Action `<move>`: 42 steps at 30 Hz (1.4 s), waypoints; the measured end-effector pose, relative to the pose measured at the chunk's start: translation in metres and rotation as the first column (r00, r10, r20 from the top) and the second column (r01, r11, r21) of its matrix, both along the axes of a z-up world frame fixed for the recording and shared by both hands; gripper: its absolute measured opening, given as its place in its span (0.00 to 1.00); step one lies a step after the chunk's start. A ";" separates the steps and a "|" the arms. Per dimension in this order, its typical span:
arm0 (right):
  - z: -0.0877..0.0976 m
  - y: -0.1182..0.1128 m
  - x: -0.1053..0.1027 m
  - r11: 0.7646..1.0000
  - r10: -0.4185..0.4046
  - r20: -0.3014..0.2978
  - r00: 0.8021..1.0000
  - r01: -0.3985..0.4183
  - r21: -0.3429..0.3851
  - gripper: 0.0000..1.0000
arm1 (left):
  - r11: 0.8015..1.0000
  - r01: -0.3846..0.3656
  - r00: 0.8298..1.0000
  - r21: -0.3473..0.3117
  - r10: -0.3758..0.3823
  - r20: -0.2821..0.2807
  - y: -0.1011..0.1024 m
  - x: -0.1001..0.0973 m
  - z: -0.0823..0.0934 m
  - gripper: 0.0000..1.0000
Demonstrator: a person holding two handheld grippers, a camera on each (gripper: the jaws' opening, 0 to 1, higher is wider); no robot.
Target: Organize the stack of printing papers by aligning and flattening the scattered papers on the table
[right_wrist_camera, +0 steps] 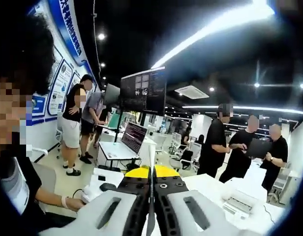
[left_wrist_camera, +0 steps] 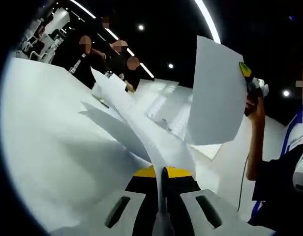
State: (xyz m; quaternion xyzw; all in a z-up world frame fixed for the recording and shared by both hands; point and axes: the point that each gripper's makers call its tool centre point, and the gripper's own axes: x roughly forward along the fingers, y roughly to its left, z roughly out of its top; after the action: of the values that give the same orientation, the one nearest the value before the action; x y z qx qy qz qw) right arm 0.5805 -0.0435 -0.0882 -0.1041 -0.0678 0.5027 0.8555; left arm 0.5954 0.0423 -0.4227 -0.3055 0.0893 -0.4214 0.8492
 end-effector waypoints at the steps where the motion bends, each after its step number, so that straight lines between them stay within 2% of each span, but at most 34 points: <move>1: 0.001 0.000 0.001 1.000 0.002 -0.004 1.000 -0.002 -0.001 0.00 | 1.000 0.000 1.000 -0.001 0.000 0.000 0.000 0.000 0.000 0.07; 4: -0.003 0.005 -0.006 1.000 0.001 0.000 1.000 -0.001 -0.010 0.00 | 1.000 -0.001 1.000 0.001 0.001 0.000 0.000 0.000 0.000 0.07; 8: 0.004 0.008 -0.016 1.000 0.004 0.027 1.000 -0.004 -0.006 0.00 | 1.000 -0.005 1.000 0.004 0.005 -0.002 0.001 0.001 -0.001 0.07; 12: 0.005 0.009 -0.016 1.000 0.004 0.023 1.000 -0.004 -0.005 0.00 | 1.000 -0.006 1.000 0.007 0.006 -0.001 0.000 0.001 -0.001 0.07; 14: -0.011 0.013 -0.013 1.000 0.006 -0.010 1.000 -0.006 -0.027 0.00 | 1.000 -0.007 1.000 0.006 0.007 0.000 0.000 0.001 0.000 0.07; 15: -0.026 0.018 -0.013 0.999 0.014 -0.044 0.999 -0.016 -0.038 0.00 | 1.000 -0.007 1.000 0.006 0.007 0.001 0.001 0.001 0.000 0.07; 19: -0.053 0.031 -0.013 0.997 0.060 -0.155 0.986 -0.068 -0.045 0.00 | 1.000 -0.008 1.000 0.004 0.008 0.003 0.000 0.000 0.000 0.07; 20: -0.058 0.039 -0.019 0.995 0.085 -0.176 0.981 -0.093 -0.040 0.00 | 1.000 -0.008 1.000 0.005 0.008 0.004 0.000 0.000 0.000 0.07; 23: -0.068 0.054 -0.026 0.990 0.122 -0.189 0.974 -0.133 -0.050 0.00 | 1.000 -0.005 1.000 0.002 0.005 0.004 0.000 0.000 0.001 0.07; 25: -0.068 0.057 -0.025 0.988 0.150 -0.240 0.959 -0.156 -0.006 0.00 | 1.000 -0.003 1.000 -0.002 0.003 0.006 0.001 0.000 0.002 0.07; 28: -0.083 0.055 -0.006 0.989 0.145 -0.298 0.943 -0.147 0.017 0.00 | 1.000 -0.002 1.000 -0.010 0.002 0.009 0.001 0.000 0.003 0.07; 31: -0.118 0.047 0.036 0.993 0.122 -0.386 0.914 -0.114 0.042 0.00 | 1.000 -0.002 1.000 -0.009 0.002 0.015 0.001 -0.001 0.004 0.07; 34: -0.145 0.039 0.070 0.992 0.123 -0.389 0.913 -0.111 0.054 0.00 | 1.000 0.002 1.000 -0.008 -0.002 0.023 0.000 -0.003 0.006 0.07; 36: -0.159 0.034 0.083 0.993 0.118 -0.379 0.918 -0.108 0.048 0.00 | 1.000 0.015 0.999 -0.018 -0.014 0.030 -0.003 -0.006 0.010 0.07; 37: -0.166 0.031 0.091 0.994 0.105 -0.392 0.914 -0.093 0.051 0.00 | 1.000 0.019 0.999 -0.014 -0.019 0.034 -0.005 -0.007 0.011 0.07; 40: -0.183 0.022 0.105 0.995 0.100 -0.406 0.908 -0.087 0.051 0.00 | 1.000 0.027 0.999 -0.009 -0.027 0.035 -0.006 -0.007 0.012 0.07; 42: -0.191 0.015 0.111 0.997 0.082 -0.400 0.913 -0.071 0.041 0.00 | 1.000 0.028 0.999 -0.010 -0.027 0.035 -0.005 -0.007 0.012 0.07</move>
State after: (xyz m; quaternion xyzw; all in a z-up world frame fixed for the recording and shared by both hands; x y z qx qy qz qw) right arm 0.6913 -0.0284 -0.2792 0.0148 0.0988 0.5456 0.8321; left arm 0.5888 0.0369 -0.4108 -0.3012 0.0767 -0.4388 0.8431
